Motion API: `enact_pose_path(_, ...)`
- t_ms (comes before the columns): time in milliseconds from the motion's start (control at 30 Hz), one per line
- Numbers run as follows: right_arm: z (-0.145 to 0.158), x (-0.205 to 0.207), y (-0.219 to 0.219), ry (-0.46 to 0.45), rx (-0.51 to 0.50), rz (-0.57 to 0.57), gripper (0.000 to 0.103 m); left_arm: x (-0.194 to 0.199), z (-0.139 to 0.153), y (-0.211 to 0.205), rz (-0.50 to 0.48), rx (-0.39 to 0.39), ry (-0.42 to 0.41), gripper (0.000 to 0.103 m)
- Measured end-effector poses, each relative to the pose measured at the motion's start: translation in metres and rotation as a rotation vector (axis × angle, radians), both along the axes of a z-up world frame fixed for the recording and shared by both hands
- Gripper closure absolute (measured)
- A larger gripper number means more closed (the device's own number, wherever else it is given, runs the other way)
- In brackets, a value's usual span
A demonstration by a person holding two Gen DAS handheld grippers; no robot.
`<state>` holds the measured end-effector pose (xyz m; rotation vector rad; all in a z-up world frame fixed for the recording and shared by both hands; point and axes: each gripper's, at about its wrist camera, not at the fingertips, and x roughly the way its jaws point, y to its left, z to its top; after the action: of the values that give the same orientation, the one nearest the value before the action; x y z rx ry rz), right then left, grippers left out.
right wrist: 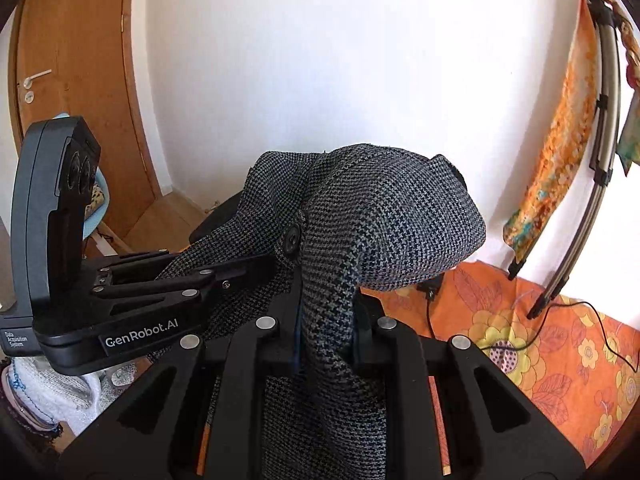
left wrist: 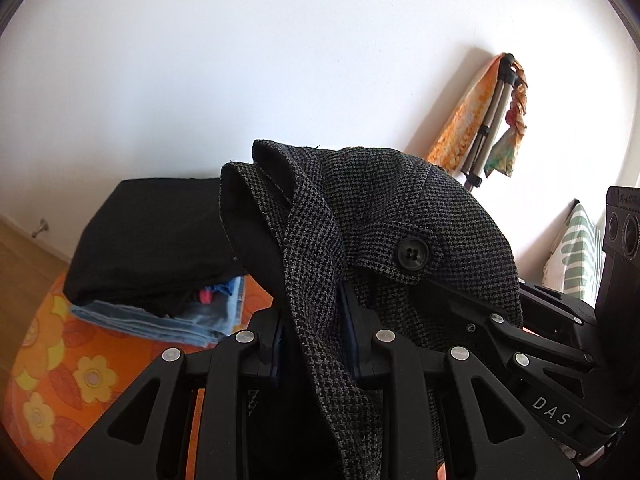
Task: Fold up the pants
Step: 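Lift the folded pants with both tools and carry them toward the clothes stack, then lower the pants onto the folded clothes stack and open both tools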
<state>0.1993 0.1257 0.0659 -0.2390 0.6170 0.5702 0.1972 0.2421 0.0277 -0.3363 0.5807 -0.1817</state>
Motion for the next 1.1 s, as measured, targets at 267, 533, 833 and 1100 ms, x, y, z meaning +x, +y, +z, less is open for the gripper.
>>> enact_pose_path(267,0.018,0.037,0.072,-0.047,0.013,0.062,0.085,0.023,0.029,0.056,0.091,0.047,-0.06,0.081)
enact_pose_path(533,0.002,0.076,0.13,-0.044,-0.002,0.088,0.086,0.062,0.024,0.095,0.139,0.086,-0.067,0.084)
enact_pose_path(833,-0.034,0.14,0.159,0.001,0.049,0.072,0.087,0.111,-0.005,0.138,0.194,0.088,-0.021,0.086)
enact_pose_path(1100,-0.063,0.194,0.159,0.081,0.063,0.021,0.086,0.149,-0.036,0.167,0.221,0.091,0.049,0.086)
